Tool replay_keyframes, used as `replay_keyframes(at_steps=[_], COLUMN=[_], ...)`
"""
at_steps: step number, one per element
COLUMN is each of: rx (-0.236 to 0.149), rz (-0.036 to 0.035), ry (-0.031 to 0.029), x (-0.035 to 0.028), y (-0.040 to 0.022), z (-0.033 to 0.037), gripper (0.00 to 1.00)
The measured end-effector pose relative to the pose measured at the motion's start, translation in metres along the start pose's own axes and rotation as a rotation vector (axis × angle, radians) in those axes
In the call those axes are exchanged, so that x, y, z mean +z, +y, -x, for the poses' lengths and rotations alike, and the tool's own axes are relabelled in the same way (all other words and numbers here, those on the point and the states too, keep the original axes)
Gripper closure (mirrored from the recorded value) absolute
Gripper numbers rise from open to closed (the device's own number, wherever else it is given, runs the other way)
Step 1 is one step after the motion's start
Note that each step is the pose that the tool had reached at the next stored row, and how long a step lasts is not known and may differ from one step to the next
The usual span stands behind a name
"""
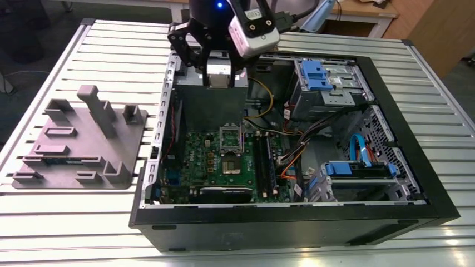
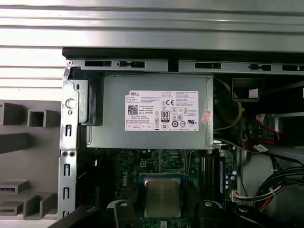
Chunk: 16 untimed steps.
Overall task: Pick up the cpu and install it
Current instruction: 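Pick up the cpu and move it towards the insertion slot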
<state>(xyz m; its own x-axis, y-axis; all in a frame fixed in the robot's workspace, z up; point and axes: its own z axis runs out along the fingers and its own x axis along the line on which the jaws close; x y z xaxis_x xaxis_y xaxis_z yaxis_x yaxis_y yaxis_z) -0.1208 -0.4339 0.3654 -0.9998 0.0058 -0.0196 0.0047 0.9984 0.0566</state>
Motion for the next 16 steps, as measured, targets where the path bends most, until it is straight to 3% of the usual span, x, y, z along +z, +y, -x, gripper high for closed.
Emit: replay_keyframes(at_steps=[16], rx=[0.0], rz=[0.0], ry=[0.0], x=[0.0015], y=[0.0], z=[0.013], gripper=[0.53])
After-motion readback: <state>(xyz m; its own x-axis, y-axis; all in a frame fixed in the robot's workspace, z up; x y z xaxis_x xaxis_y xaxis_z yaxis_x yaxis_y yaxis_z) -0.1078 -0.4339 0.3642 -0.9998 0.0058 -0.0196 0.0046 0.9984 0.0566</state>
